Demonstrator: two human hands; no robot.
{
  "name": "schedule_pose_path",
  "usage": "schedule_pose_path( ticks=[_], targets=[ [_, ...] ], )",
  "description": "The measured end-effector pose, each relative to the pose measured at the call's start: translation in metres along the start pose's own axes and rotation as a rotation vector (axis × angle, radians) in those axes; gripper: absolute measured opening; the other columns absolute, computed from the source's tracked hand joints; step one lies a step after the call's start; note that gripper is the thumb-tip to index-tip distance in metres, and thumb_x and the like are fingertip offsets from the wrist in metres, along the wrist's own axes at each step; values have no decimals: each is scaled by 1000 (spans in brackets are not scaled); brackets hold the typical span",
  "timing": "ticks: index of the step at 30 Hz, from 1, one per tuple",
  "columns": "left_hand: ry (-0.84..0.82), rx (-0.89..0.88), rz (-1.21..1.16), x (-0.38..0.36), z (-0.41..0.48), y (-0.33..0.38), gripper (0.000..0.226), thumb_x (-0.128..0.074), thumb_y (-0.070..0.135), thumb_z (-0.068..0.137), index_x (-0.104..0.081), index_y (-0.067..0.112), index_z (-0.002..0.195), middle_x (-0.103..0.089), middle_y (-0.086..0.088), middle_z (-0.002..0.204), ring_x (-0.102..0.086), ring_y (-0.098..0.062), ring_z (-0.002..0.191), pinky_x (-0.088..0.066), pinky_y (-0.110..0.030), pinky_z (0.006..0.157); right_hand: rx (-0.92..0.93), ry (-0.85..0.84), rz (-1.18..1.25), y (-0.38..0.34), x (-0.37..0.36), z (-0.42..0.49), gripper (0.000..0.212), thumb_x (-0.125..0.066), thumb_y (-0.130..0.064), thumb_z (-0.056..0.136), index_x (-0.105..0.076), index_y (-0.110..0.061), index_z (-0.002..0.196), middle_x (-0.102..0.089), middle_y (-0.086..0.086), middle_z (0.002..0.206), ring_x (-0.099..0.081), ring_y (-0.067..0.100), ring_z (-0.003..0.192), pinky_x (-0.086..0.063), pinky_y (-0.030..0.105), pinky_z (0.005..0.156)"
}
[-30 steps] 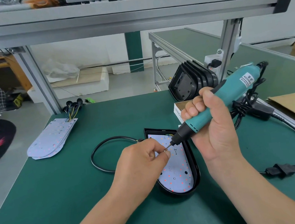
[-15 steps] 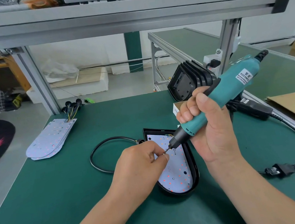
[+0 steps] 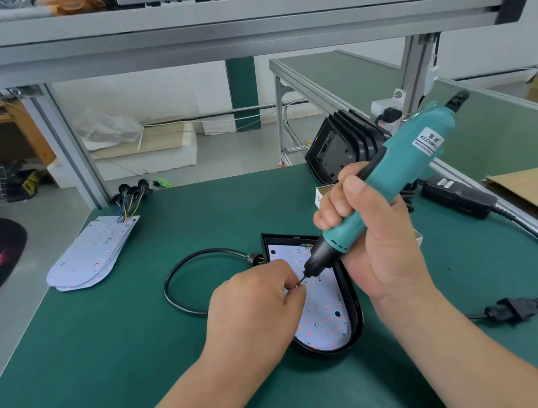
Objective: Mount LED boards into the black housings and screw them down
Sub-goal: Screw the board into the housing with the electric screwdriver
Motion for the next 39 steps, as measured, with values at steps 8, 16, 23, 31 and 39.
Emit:
schedule_pose_path(
  ticks=[8,16,23,31,39],
  targets=[
    [1,5,-52,-1,0,-1,9,-66,45,96,-64,38,91,-56,21,65,-52,-5,63,-30,-24,56,-14,124,67,4,14,2,9,-62,-18,101,-58,-20,93,-42,-2,73,-46,15,64,-46,27,64],
    [-53,-26,-137,-6,0,-3,45,-70,50,93,-58,46,136,-53,38,74,-52,0,68,-36,-24,62,-20,262,142,3,33,6,12,-65,-21,98,-53,-18,95,-45,-4,71,-46,12,61,-45,25,62],
    [9,103,-293,-3,12,-24,57,-65,52,92,-45,36,143,-54,13,58,-56,-5,60,-50,-37,62,65,384,113,-9,65,15,11,-65,-15,100,-57,-18,93,-46,-2,71,-46,14,62,-45,27,64],
    [-130,221,-343,-23,16,-41,34,-57,53,83,-60,37,112,-40,12,52,-37,-9,48,-35,-31,55,88,469,-92,-3,93,19,13,-66,-9,98,-57,-17,94,-45,1,71,-47,18,61,-44,30,63],
    [-134,204,-341,-25,18,-43,24,-58,45,83,-61,37,105,-38,13,52,-36,-10,50,-34,-31,56,82,440,-99,-1,92,20,12,-68,-11,98,-59,-18,92,-46,1,71,-47,18,62,-45,30,63]
  ],
)
Point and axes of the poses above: each hand's wrist, its own z-axis towards the middle knuckle, its own x-axis out of the back of the hand, y = z × x, the point moved 7 cm from there along z, towards the middle knuckle
